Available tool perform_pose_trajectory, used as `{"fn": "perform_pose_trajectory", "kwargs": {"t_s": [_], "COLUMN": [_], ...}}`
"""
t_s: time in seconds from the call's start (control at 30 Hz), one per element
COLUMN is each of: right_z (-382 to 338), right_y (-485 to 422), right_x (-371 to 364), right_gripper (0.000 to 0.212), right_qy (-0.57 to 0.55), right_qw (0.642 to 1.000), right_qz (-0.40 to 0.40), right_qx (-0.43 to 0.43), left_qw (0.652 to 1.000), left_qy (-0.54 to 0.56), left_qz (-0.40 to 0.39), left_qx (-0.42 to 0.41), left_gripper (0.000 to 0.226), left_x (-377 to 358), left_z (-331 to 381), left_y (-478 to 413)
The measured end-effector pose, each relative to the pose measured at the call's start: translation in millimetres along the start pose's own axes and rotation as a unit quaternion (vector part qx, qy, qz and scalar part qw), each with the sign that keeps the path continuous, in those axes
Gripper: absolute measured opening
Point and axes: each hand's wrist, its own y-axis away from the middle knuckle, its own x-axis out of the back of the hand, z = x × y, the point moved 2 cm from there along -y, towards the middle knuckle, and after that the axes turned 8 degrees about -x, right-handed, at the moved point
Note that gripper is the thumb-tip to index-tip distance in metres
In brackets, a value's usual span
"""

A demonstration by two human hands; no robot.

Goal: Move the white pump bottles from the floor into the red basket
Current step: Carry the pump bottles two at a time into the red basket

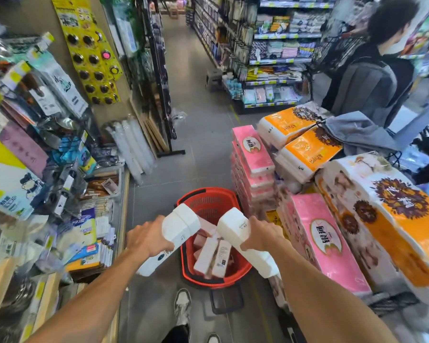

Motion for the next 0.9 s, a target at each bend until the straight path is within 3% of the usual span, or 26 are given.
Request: {"fn": "perform_pose_trajectory", "kwargs": {"t_s": [0.53,0.9], "right_z": [-56.7,-35.0], "right_y": [-78.8,-95.2], "right_x": [2.5,-20.9], "right_gripper": [0.08,0.081], "right_qy": [-0.036,-0.07], "right_qw": [0.994,0.982], "right_qz": [-0.058,-0.102], "right_qx": [-0.087,-0.143], "left_qw": [0.996,0.986], "left_qy": [-0.001,-0.035], "left_qz": [-0.077,-0.127], "left_qx": [-0.043,-0.101], "left_gripper": [0.073,0.075], "left_x": [13.6,2.0], "left_z": [-36.7,3.0], "left_y": [-135.4,-187.8]}}
